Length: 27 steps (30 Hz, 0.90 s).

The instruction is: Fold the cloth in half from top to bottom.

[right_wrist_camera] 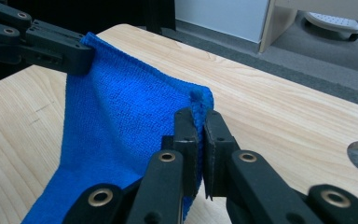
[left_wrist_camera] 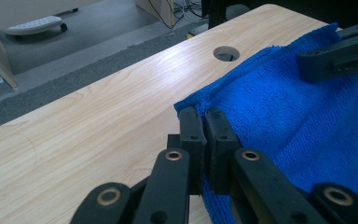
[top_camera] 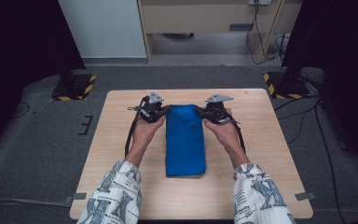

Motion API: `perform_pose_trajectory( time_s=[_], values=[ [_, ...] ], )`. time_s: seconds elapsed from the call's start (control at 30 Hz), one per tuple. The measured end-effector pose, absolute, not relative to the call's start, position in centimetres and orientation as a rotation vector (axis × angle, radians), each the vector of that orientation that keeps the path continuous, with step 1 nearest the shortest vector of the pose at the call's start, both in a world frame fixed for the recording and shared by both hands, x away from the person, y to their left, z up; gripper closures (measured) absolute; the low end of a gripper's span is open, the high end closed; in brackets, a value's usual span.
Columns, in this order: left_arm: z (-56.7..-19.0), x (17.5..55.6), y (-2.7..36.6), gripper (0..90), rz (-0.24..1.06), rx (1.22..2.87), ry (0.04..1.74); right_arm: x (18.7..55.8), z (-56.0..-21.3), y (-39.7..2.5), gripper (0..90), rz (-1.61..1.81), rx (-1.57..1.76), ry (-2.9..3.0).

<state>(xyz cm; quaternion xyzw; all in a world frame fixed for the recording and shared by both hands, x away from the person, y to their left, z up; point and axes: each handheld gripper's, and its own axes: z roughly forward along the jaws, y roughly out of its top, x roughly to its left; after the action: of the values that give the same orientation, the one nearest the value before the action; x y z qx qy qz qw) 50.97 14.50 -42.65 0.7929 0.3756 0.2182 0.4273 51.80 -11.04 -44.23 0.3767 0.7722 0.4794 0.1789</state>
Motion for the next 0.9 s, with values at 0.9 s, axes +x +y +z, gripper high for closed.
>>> perform_pose_trajectory(
  time_s=[0.9],
  values=[
    [-43.4,48.7,14.4,87.1,0.532,2.002,0.913,49.9,-46.1,-11.6,84.1,1.36,1.047,2.215]
  ],
)
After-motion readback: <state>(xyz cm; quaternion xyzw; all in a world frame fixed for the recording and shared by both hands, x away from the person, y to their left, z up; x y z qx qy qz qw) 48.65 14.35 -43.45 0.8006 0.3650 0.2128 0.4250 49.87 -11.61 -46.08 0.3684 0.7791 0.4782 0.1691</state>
